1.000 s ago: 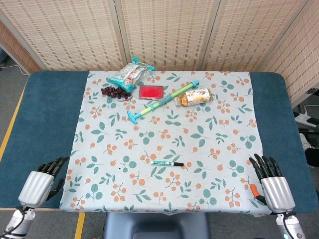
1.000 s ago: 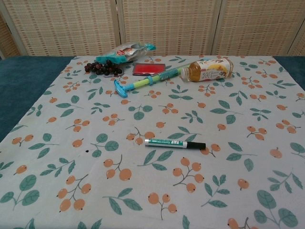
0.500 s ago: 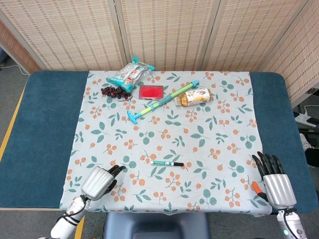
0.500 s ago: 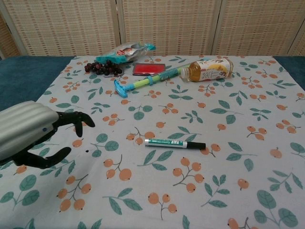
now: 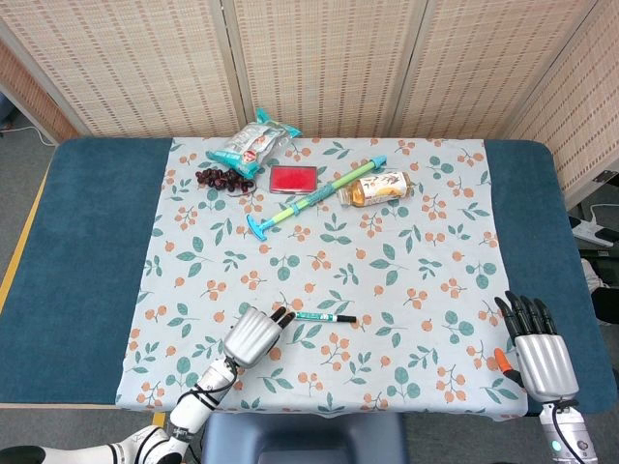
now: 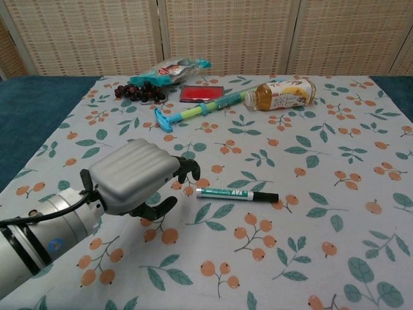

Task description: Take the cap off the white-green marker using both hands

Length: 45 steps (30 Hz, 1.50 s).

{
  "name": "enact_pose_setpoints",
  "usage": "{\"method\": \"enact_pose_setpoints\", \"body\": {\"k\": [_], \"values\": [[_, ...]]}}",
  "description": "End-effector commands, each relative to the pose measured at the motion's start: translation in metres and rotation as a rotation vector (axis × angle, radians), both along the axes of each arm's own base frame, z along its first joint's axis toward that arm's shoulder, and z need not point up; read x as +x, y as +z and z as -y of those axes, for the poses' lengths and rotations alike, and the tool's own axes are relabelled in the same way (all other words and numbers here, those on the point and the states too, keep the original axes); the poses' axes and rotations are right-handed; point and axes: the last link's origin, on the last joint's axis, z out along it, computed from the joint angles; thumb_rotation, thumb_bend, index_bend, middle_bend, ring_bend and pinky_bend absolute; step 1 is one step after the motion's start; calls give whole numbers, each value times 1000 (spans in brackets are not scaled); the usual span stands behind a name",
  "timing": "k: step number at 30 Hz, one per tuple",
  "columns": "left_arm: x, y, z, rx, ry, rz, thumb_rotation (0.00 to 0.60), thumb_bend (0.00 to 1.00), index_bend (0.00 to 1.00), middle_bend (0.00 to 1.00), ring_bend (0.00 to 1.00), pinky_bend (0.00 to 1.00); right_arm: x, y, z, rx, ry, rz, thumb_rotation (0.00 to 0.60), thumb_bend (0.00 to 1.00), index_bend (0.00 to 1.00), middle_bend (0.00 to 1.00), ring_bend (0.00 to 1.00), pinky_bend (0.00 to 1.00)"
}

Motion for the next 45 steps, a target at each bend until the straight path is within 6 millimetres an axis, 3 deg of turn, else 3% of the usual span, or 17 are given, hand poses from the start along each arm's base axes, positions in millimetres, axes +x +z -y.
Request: {"method": "enact_pose_setpoints", "body": {"k": [1,21,32,45], "values": [[5,-11,-6,8,-12,-30,600,456,304,352,945,1000,-1,0,1,1,-6,-1,600,256,0,0,0,0],[27,-50,-20,76,-109,-155,600,457,336,377,943,1000,-5,4,5,-6,-29,4,600,256,0,0,0,0],[29,-58,-23,105,-127,-189,600,461,382,419,941,1000,-5,7,5,-12,-32,11,600,256,0,0,0,0],[28,-58,-22,142,-151,-173,600,459,568,697,942,1000,-5,5,5,-7,-30,12,600,255,0,0,0,0]]}}
